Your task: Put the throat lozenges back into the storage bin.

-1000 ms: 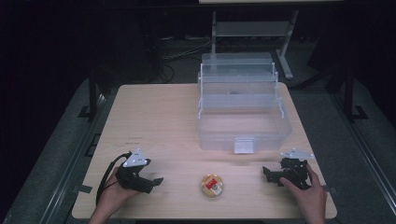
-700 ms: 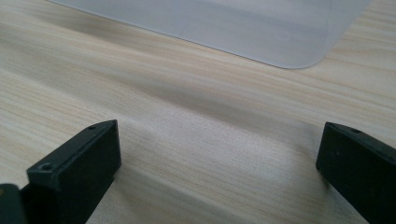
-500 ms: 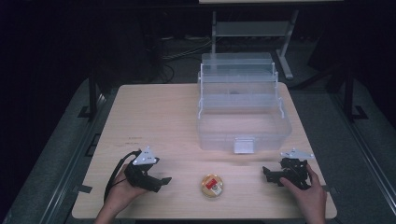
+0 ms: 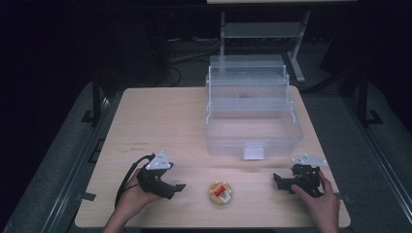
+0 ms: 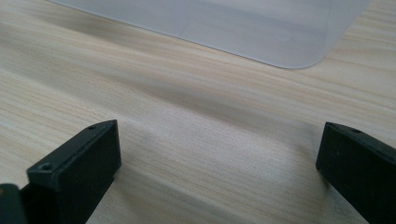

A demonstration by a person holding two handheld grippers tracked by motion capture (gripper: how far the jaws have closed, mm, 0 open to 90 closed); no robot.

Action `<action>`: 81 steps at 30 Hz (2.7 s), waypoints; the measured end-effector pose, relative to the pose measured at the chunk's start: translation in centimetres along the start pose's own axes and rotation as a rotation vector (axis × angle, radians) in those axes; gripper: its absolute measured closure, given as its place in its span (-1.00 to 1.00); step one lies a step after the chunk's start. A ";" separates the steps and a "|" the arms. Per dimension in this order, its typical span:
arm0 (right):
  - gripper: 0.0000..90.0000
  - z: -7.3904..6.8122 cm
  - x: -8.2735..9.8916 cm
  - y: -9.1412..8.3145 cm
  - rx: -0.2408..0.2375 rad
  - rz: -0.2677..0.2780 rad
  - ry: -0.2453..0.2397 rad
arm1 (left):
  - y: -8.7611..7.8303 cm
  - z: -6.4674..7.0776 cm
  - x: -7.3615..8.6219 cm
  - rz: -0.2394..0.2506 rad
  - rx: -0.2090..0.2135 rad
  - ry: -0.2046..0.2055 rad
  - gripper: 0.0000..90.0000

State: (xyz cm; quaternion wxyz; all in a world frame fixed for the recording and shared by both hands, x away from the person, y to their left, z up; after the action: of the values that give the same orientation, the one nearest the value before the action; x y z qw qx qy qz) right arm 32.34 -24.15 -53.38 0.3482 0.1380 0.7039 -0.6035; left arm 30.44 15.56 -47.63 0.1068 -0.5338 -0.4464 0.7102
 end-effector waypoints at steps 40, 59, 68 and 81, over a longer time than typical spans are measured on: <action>-1.00 0.0 0.0 0.0 0.000 0.000 0.000 | 3.1 3.3 -3.8 -0.034 0.091 0.107 -0.71; -1.00 0.0 0.0 0.0 0.001 0.001 -0.001 | 5.8 5.8 -5.6 -0.064 0.155 0.166 -0.71; -1.00 0.0 0.0 0.0 0.001 0.001 -0.002 | 7.1 7.0 -6.1 -0.104 0.183 0.201 -0.71; -1.00 0.0 0.0 0.0 0.001 0.001 -0.002 | 8.6 8.1 -6.2 -0.168 0.198 0.234 -0.71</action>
State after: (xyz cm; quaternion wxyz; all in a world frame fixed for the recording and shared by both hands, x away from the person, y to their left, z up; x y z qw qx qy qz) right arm 32.35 -24.17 -53.38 0.3489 0.1378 0.7034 -0.6038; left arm 28.90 2.46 -49.73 0.2690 -0.5604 -0.4016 0.6725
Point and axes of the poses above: each handheld gripper's, and its own axes: y roughly forward along the jaws, x roughly out of its underside, z roughly to its right, the point moved 7 cm from there along y, roughly forward along the jaws, and after that the axes turned 3 degrees about -z, right-handed, at the moved point
